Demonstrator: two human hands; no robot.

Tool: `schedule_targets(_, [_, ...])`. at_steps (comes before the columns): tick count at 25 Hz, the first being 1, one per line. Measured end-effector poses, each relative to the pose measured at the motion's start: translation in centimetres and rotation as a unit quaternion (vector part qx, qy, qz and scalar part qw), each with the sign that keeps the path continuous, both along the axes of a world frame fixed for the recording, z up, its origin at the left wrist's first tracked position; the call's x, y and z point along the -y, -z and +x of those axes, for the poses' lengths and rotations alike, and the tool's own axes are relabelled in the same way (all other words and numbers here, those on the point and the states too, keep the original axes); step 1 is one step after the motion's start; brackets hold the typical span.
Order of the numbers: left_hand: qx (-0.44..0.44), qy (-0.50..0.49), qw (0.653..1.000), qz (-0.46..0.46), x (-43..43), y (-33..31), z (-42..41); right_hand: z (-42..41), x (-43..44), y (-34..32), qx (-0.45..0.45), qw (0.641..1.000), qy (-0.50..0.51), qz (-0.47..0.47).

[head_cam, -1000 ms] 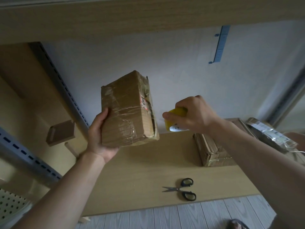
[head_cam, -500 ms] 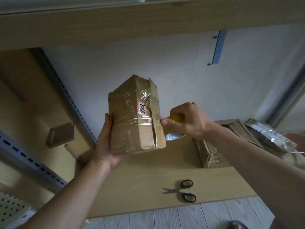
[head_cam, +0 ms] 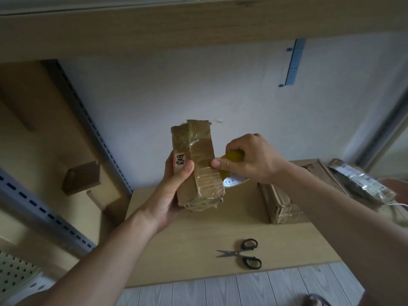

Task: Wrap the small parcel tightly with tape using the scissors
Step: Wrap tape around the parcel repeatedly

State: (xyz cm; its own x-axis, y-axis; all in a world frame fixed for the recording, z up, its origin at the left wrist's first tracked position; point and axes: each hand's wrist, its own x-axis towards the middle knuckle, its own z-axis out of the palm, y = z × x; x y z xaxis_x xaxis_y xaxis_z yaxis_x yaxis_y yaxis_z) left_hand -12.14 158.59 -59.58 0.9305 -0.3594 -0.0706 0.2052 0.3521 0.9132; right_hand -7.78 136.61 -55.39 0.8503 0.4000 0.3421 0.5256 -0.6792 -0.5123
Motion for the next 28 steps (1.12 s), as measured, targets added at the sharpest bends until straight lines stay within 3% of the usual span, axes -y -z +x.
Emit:
schedule_targets(3, [-0.026,-0.041,0.999,-0.017,-0.2,0.1,0.3,0.1,0.0,-0.1,0.003,1.0,0.006,0.025])
schedule_targets(5, [-0.053,-0.063,0.994,-0.067,-0.7,-0.1,0.4,0.3,0.5,-0.4,-0.033,0.992,-0.011,0.123])
schedule_targets(8, [-0.034,-0.046,0.989,-0.134,-1.2,-0.8,0.5,0.7,1.2,-0.3,-0.144,0.933,-0.078,0.321])
schedule_targets(10, [-0.034,-0.039,0.989,-0.141,-1.4,-0.9,0.4,0.7,1.1,-0.3,-0.184,0.906,-0.107,0.365])
schedule_targets(13, [-0.024,-0.056,0.992,-0.112,-1.4,-1.2,0.5,0.9,1.3,-1.1,-0.154,0.927,-0.097,0.328])
schedule_targets(17, [0.029,-0.079,0.99,-0.116,-3.2,-2.1,0.8,1.2,3.1,-1.9,-0.059,0.99,-0.014,0.131])
schedule_targets(21, [0.061,-0.058,0.993,-0.087,-4.4,-2.2,0.9,1.7,4.7,-1.4,-0.017,0.996,0.042,0.074])
schedule_targets(24, [0.069,-0.05,0.991,-0.107,-4.3,-1.9,1.0,1.8,4.5,-0.8,0.027,0.998,0.063,0.019])
schedule_targets(28, [0.068,0.001,0.984,-0.163,-3.8,-1.3,0.9,1.3,3.0,0.7,0.011,0.999,0.03,0.025])
